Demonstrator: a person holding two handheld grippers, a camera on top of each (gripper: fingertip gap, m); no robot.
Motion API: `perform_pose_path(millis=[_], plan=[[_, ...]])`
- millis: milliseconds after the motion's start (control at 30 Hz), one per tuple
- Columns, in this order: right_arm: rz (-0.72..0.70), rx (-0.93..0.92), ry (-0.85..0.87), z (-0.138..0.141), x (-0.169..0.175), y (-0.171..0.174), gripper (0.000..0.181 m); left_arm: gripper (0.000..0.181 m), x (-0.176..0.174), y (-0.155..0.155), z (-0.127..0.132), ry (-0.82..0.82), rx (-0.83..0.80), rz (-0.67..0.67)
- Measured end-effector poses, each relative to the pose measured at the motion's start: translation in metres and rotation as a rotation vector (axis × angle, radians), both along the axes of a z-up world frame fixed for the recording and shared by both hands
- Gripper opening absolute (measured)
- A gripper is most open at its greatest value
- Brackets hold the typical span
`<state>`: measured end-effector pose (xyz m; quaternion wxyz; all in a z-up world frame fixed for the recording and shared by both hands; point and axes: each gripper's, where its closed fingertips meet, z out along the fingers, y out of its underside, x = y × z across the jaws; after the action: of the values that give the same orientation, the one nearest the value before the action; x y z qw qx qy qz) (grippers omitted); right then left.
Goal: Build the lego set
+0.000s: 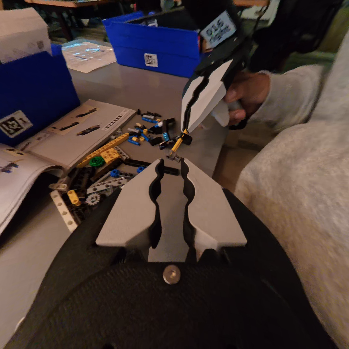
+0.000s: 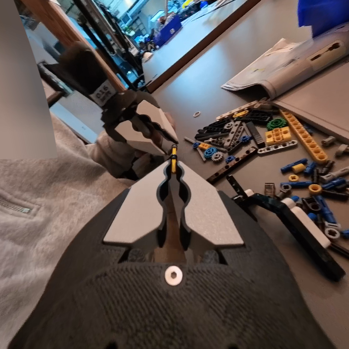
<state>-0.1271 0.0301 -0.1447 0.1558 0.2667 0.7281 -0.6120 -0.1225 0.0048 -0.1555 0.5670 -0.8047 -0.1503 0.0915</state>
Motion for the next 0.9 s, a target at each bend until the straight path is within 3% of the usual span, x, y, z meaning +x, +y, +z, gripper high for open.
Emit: perform_pose_path(millis=[133,267,400,600,700,900], plan=[[0.075,-0.109,-0.069,0.012,0.01,0.002,0.002,0.0,0.004,-0.006,0.024,-0.094,0.159,-0.033],[0.096,-0.18,-0.101,0.019,0.011,0.002,0.001,0.0,0.008,-0.008,0.038,-0.216,0.282,-0.083],[0.1,-0.212,-0.067,0.025,0.013,0.001,0.001,0.01,0.002,-0.008,0.034,-0.337,0.316,-0.054],[0.028,-0.2,0.279,0.041,0.012,0.004,0.002,0.032,0.013,0.005,0.048,-0.777,0.523,-0.209],[0.012,-0.128,0.451,0.039,0.014,0.004,0.002,0.031,0.015,0.002,0.052,-0.809,0.558,-0.235],[0.042,-0.103,0.504,0.037,0.021,-0.002,0.002,0.008,0.016,0.003,0.045,-0.774,0.509,-0.216]])
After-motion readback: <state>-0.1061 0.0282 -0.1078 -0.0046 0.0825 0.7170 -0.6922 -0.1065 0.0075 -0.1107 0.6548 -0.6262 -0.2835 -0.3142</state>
